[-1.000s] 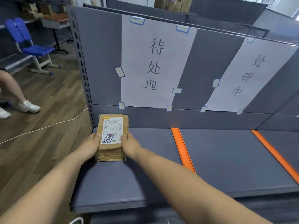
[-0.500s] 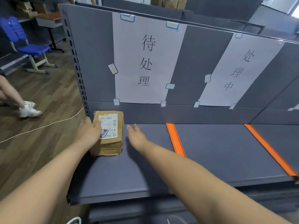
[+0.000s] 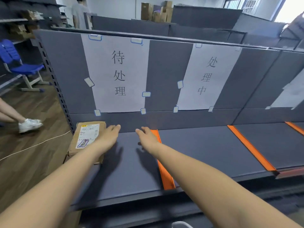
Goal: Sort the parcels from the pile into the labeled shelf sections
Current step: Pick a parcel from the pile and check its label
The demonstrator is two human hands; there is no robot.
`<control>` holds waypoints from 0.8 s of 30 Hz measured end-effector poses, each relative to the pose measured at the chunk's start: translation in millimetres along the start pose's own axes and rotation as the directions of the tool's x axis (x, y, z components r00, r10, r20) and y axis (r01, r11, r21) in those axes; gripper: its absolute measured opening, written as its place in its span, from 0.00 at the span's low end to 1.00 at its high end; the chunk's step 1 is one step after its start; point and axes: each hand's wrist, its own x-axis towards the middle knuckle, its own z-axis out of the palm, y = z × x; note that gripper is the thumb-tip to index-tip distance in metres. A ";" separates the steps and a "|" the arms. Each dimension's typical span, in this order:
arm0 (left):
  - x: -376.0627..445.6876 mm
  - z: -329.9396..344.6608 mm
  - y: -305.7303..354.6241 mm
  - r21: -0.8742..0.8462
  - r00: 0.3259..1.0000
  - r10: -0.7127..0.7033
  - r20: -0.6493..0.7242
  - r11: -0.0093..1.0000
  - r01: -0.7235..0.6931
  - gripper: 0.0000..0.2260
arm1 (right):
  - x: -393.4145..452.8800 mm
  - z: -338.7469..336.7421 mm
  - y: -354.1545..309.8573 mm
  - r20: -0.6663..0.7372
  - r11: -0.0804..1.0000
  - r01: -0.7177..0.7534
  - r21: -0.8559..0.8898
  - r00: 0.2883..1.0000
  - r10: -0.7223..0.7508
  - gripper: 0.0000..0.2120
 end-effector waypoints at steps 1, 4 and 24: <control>-0.8 8.3 11.6 0.024 1.000 0.007 0.026 1.000 -0.007 0.22 | -3.4 -10.3 2.8 -0.008 1.000 0.000 0.010 1.000 0.000 0.28; -8.0 36.4 52.0 0.101 0.996 0.018 0.084 0.995 -0.026 0.23 | -15.7 -49.4 14.2 -0.045 1.000 -0.009 0.028 0.999 0.010 0.26; -111.1 335.0 327.9 0.138 0.899 0.284 0.334 0.929 -0.345 0.21 | -136.5 -426.1 168.3 -0.373 1.000 -0.005 0.021 0.928 0.012 0.25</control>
